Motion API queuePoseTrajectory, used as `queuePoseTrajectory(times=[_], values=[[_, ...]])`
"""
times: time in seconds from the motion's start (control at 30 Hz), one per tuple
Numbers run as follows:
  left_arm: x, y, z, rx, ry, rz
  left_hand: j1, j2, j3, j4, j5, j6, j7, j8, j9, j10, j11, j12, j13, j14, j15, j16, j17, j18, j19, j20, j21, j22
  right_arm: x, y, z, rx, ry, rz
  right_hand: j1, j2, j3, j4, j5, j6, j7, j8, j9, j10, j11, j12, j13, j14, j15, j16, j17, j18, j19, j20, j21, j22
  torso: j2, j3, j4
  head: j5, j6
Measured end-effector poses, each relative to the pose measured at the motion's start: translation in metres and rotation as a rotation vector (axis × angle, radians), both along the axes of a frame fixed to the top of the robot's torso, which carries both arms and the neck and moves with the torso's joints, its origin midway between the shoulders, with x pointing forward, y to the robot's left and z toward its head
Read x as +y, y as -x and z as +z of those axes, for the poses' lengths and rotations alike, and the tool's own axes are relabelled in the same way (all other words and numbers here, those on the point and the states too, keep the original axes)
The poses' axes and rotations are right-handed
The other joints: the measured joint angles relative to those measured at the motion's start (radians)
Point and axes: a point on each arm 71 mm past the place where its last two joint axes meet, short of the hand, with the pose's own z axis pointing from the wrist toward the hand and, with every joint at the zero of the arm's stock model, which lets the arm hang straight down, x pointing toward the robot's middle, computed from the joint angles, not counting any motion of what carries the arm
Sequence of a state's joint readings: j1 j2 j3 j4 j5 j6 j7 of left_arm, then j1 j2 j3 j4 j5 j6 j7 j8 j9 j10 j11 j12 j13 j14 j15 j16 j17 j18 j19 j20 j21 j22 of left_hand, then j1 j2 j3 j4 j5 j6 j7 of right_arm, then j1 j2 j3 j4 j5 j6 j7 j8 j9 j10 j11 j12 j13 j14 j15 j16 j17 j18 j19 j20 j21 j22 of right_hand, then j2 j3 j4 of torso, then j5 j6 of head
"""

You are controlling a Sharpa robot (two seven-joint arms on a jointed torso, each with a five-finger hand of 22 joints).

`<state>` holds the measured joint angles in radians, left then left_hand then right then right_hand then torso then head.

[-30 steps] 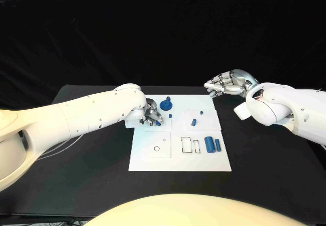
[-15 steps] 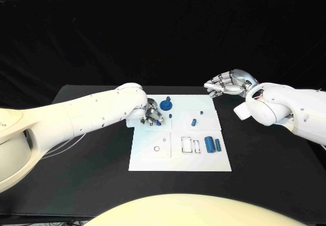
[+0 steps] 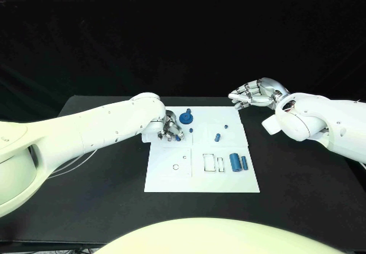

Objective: Assemble the parts on the task board

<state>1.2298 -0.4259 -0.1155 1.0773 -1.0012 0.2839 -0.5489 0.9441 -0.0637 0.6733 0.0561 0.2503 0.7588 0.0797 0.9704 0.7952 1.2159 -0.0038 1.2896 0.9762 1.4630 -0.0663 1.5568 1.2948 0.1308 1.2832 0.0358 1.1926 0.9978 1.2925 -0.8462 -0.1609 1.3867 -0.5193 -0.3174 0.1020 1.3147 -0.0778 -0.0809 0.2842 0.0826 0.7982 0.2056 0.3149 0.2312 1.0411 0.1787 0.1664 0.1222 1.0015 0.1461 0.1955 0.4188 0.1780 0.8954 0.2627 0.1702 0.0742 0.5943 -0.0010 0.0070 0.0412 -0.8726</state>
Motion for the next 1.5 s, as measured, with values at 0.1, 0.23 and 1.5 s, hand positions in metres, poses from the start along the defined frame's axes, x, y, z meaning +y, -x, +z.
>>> queuePoseTrajectory(times=[0.1, 0.23, 1.5], values=[[0.0002, -0.0001, -0.0001, 0.001, 0.0, 0.001, -0.038, -0.01, 0.028, -0.027, 0.0, 0.002, -0.002, 0.0, 0.0, 0.005, -0.005, 0.0, 0.0, 0.0, 0.0, 0.0, 0.0, 0.0, 0.0, 0.0, 0.0, 0.0, 0.0, 0.0, 0.0, 0.0, 0.0, 0.0, 0.0, 0.0, 0.0, 0.0, 0.0, 0.0, 0.0, 0.0, 0.0, 0.0, 0.0, 0.0, 0.0, 0.0, 0.0, 0.0, 0.0, 0.0, 0.0, 0.0, 0.0, 0.0, 0.0, -0.0001, 0.0, -0.001, 0.0], [0.0008, -0.0004, -0.0005, 0.002, -0.002, 0.003, -0.05, -0.021, 0.036, -0.019, 0.0, 0.009, -0.009, 0.0, 0.001, 0.009, -0.009, 0.0, 0.0, 0.0, 0.0, 0.0, 0.0, 0.0, 0.0, 0.0, 0.0, 0.0, 0.0, 0.0, -0.0001, 0.0, -0.001, 0.0, 0.0, 0.0, 0.0, 0.0, 0.0, 0.0, 0.0, 0.0, 0.0, 0.0, 0.0, 0.0, 0.0, 0.0, 0.0, 0.0, 0.0, 0.0, 0.0, 0.0, 0.0, 0.0, -0.001, -0.0001, 0.0003, -0.001, 0.0], [0.007, -0.0022, -0.0025, 0.002, -0.01, 0.017, -0.061, -0.059, -0.144, 0.133, 0.013, 0.038, -0.039, -0.001, 0.001, 0.019, -0.016, 0.0, 0.0, 0.0, 0.0, 0.0, 0.0, 0.0, 0.0, 0.0, -0.001, 0.0, -0.0004, 0.0004, -0.0002, -0.001, -0.002, 0.001, 0.0, 0.0, 0.0, 0.0, 0.0, -0.007, -0.004, 0.0, 0.0, -0.005, 0.005, 0.0, -0.014, -0.032, 0.011, -0.039, -0.015, 0.0, -0.034, 0.012, -0.023, 0.0, -0.001, -0.0003, 0.0003, -0.004, 0.0]])
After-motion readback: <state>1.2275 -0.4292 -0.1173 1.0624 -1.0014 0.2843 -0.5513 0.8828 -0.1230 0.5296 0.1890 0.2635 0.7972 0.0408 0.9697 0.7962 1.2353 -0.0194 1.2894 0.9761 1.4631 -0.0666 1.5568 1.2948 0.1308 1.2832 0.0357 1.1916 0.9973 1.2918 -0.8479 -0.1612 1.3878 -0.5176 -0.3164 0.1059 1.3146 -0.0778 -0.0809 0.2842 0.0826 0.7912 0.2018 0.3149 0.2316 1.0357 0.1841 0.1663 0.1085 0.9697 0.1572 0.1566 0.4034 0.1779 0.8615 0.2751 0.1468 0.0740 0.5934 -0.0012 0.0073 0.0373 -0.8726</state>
